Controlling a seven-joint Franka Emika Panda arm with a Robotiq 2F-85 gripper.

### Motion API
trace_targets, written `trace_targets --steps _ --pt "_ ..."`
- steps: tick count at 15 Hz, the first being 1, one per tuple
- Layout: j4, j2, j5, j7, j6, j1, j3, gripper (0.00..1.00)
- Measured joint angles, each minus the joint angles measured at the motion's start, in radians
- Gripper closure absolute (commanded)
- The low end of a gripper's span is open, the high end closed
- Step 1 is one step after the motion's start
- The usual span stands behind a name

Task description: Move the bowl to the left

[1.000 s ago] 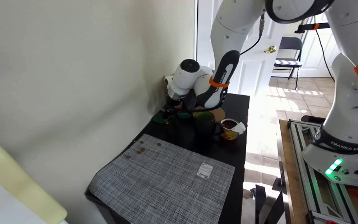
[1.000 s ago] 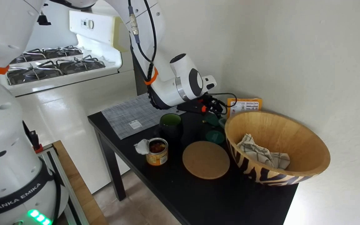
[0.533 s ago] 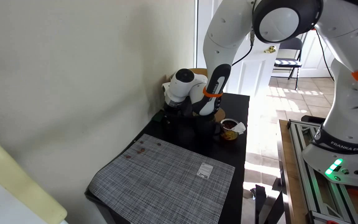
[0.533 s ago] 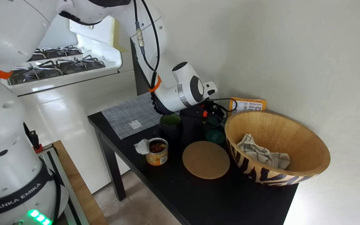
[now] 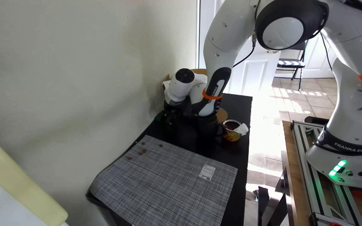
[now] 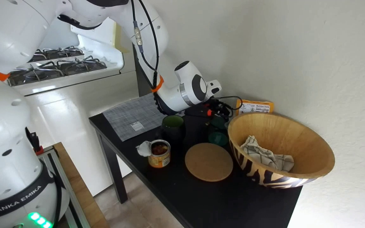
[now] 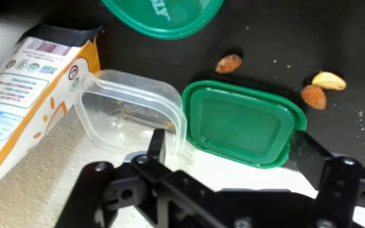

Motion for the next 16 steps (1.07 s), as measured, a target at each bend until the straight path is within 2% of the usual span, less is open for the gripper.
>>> trace_targets --steps 2,4,8,10,11,16 --pt "0.003 0.019 0.033 0.001 0.001 0.011 -0.020 0.00" --pt "0.004 0.037 0.173 -0.059 0.012 0.024 -0.032 0.00" --pt "0.013 0.069 0.407 -0.189 0.043 0.024 -0.005 0.09" --pt "0.026 0.081 0.473 -0.240 0.050 0.005 0.030 0.33" --pt "0.034 0.084 0.498 -0.260 0.054 -0.005 0.046 0.33" --pt "0.066 0.095 0.563 -0.329 0.065 -0.042 0.090 0.70"
